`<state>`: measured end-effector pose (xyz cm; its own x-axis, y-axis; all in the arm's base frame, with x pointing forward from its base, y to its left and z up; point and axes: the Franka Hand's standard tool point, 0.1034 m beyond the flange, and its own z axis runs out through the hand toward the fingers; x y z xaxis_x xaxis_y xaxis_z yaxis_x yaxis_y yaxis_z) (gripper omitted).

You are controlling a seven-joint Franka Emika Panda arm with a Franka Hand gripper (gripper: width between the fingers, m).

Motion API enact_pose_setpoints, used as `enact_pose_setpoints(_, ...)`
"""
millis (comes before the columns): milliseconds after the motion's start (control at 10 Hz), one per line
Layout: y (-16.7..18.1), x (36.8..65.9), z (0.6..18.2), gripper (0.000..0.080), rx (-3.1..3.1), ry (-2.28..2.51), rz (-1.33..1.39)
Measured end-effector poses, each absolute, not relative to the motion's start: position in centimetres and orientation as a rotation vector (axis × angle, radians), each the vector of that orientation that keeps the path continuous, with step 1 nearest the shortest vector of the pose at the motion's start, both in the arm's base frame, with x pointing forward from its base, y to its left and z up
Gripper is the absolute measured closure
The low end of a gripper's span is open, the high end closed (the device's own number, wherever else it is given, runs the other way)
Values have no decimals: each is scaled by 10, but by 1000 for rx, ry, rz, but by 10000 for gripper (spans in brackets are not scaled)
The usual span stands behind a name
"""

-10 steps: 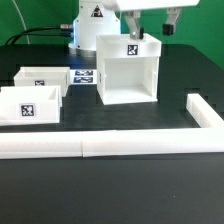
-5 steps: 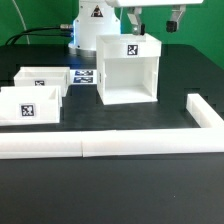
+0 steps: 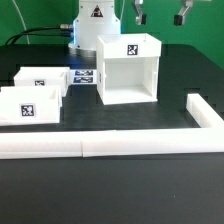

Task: Assemble drawer

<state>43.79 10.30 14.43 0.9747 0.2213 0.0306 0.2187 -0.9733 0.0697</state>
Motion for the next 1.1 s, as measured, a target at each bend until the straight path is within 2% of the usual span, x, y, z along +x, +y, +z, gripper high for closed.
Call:
enact_pose_setpoints(100, 101, 431, 142, 150, 3060, 338, 66)
enact_pose_setpoints(500, 101, 432, 141, 150, 3061, 337, 66)
enact_pose_setpoints(800, 97, 411, 125, 150, 3073, 452, 57)
enact_pose_setpoints(1100, 100, 407, 118, 150, 3173, 393, 39)
